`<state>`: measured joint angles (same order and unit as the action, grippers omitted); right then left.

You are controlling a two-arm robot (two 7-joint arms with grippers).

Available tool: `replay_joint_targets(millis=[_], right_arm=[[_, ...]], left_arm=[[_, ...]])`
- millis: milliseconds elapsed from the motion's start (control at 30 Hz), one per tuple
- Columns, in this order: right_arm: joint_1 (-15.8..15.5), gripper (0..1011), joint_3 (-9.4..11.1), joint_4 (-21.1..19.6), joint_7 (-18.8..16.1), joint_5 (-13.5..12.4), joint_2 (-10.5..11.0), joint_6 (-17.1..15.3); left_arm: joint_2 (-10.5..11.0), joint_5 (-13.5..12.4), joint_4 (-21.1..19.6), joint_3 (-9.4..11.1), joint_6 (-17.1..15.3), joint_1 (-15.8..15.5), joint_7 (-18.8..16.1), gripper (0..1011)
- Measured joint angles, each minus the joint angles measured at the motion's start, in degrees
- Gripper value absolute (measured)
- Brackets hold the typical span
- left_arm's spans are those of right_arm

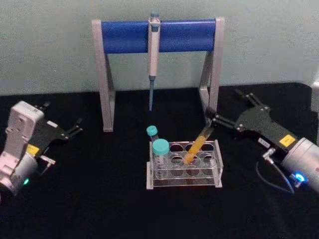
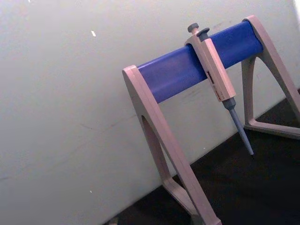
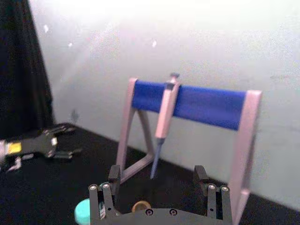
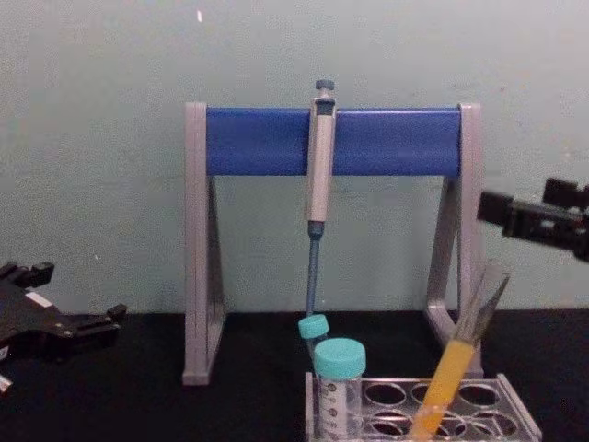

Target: Pick up the test tube from the test tube rack, shake it, then place it back into the test tube rack.

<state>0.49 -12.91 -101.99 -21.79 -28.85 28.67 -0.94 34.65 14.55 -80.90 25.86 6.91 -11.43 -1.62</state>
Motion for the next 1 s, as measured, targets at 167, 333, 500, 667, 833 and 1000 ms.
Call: replay_joint_targets(millis=[167,333,500,667,833,1000], right_arm=[[-0.3,1000,1.04,-0.31,4.03,2.23,-1.57,1.36],[-0.09,1000,1.95,0.48,8.27,5.07,-3.9,1.58],[0.9,1000,2.79,2.95,12.64,7.96,-6.71,1.58],[1.81,1000,3.21,5.36,14.52,9.56,-8.17,1.58],[2.71,1000,3.51,8.73,15.76,11.61,-9.8,1.65],[2.81,1000,3.68,10.41,15.95,12.66,-10.58,1.59]], left_arm=[[0.0,0.0,0.0,0.0,0.0,0.0,0.0,1001],[0.0,0.0,0.0,0.0,0.0,0.0,0.0,1001],[0.0,0.0,0.0,0.0,0.0,0.0,0.0,1001],[0.0,0.0,0.0,0.0,0.0,0.0,0.0,1001],[0.0,0.0,0.0,0.0,0.0,0.0,0.0,1001],[0.0,0.0,0.0,0.0,0.0,0.0,0.0,1001]])
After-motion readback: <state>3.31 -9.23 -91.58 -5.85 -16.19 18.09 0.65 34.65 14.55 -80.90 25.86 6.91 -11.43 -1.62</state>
